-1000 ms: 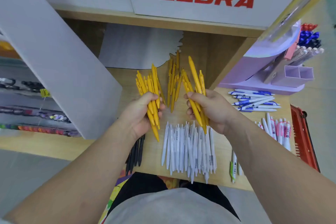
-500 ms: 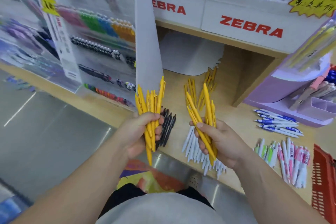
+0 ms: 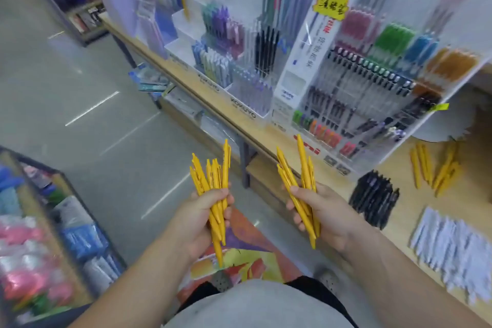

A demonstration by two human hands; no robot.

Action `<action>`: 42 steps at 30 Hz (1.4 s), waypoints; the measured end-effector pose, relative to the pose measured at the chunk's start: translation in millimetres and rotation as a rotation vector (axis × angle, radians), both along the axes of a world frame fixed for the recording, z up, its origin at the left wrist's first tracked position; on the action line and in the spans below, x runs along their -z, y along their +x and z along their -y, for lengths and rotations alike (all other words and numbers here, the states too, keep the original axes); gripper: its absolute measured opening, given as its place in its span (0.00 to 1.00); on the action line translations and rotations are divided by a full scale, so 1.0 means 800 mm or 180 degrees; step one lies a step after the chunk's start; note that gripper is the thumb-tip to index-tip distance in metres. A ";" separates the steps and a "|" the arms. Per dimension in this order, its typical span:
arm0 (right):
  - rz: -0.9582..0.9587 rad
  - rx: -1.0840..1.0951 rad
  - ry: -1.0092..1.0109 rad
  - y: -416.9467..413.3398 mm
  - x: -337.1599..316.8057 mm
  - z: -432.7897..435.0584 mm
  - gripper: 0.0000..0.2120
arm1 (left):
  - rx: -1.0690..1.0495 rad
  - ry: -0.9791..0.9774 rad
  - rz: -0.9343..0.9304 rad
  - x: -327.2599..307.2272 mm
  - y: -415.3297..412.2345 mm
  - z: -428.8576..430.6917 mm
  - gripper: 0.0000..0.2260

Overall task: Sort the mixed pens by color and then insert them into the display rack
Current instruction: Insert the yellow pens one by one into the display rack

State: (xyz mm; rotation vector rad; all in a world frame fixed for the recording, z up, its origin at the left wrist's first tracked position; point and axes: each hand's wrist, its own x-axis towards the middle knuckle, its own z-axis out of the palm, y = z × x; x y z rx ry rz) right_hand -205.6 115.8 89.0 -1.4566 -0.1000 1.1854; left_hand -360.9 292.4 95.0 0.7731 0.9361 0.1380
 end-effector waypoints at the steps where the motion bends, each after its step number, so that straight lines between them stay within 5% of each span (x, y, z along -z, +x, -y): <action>1: -0.0036 0.0003 0.0043 -0.014 -0.003 -0.031 0.09 | -0.0210 -0.0030 -0.0054 -0.002 -0.021 -0.024 0.06; 11: -0.0012 -0.0401 0.0056 -0.043 -0.004 -0.319 0.09 | -0.1381 -0.0166 -0.0278 0.003 -0.111 -0.223 0.04; 20: -0.0017 -0.0682 0.0062 0.061 0.012 -0.566 0.06 | -0.1454 -0.0021 -0.0348 0.000 0.009 -0.453 0.04; 30: 0.0077 -0.0468 0.0082 0.206 -0.020 -0.722 0.12 | -0.0728 0.0220 -0.0123 -0.047 0.212 -0.662 0.02; 42: 0.0376 0.1124 0.0078 0.242 -0.048 -0.845 0.12 | 0.1510 0.0607 0.0164 -0.047 0.374 -0.827 0.03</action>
